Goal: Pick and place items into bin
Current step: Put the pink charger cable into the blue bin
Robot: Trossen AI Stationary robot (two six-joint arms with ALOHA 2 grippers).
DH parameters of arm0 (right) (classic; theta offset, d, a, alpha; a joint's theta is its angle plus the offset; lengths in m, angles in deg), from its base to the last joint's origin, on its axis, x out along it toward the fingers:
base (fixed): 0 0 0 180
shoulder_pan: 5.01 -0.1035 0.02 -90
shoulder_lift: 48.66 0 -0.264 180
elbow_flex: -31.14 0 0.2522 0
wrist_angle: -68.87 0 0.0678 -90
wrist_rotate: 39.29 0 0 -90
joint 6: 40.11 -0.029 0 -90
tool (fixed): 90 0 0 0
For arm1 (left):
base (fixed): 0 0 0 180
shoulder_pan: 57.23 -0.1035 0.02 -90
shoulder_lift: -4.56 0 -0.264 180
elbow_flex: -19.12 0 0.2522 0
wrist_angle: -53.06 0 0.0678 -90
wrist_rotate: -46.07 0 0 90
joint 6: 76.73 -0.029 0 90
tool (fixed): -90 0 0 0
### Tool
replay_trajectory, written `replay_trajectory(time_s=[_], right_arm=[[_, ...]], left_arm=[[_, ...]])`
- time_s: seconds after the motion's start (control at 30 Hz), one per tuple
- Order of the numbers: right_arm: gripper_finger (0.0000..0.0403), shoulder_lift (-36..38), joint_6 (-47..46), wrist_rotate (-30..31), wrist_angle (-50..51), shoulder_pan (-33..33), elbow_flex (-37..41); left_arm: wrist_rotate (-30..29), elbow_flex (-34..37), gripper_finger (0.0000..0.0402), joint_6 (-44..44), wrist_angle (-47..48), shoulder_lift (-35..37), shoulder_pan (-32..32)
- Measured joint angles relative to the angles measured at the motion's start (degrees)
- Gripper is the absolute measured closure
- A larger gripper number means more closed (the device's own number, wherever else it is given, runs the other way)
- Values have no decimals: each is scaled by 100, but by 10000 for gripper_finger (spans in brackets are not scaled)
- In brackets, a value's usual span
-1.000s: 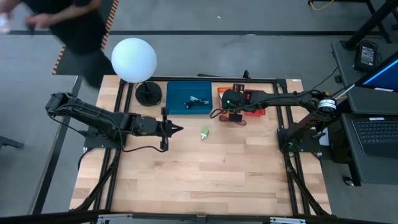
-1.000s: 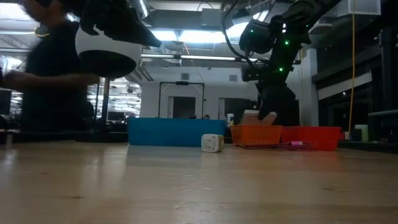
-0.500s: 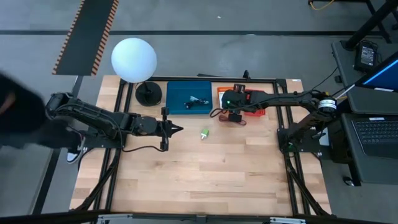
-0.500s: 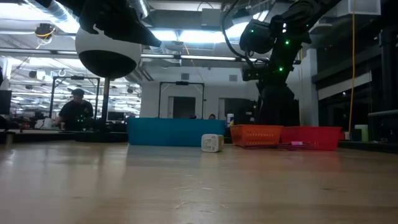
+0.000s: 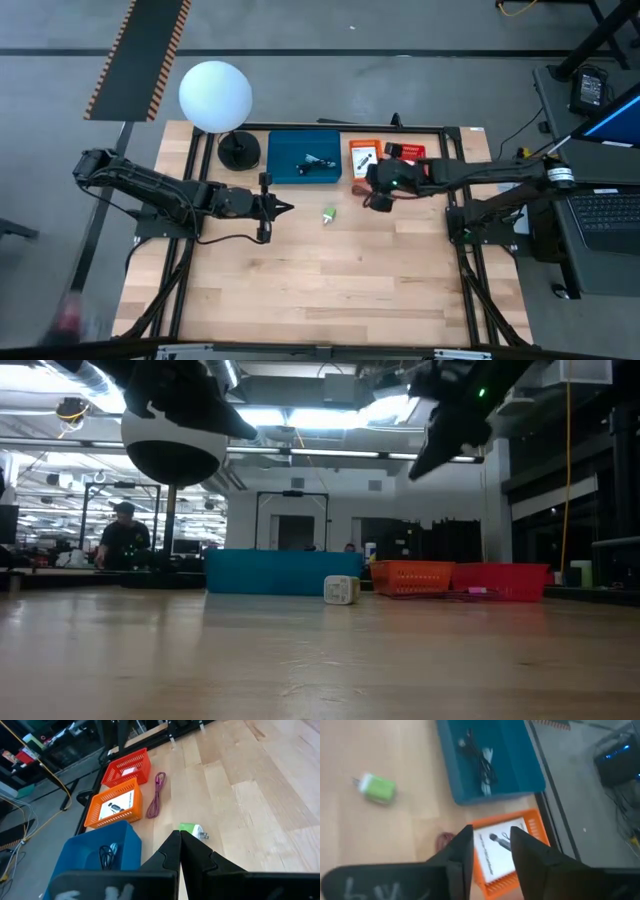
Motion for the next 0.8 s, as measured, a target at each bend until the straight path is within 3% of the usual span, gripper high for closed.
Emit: replay_trajectory(time_s=[0.3, 0.5, 0.67, 0.8], right_arm=[[339, 169, -525, 7, 86, -464, 48], [336, 207, -1085, -2, -178, -630, 844], [327, 208, -1351, -12, -796, -757, 1608], [324, 206, -1649, -14, -726, -785, 1834]], left_arm=[[41, 0, 398, 374, 141, 0, 0], [721, 0, 398, 496, 248, 0, 0], [796, 0, 398, 498, 290, -15, -1], [890, 0, 398, 513, 287, -152, -45]])
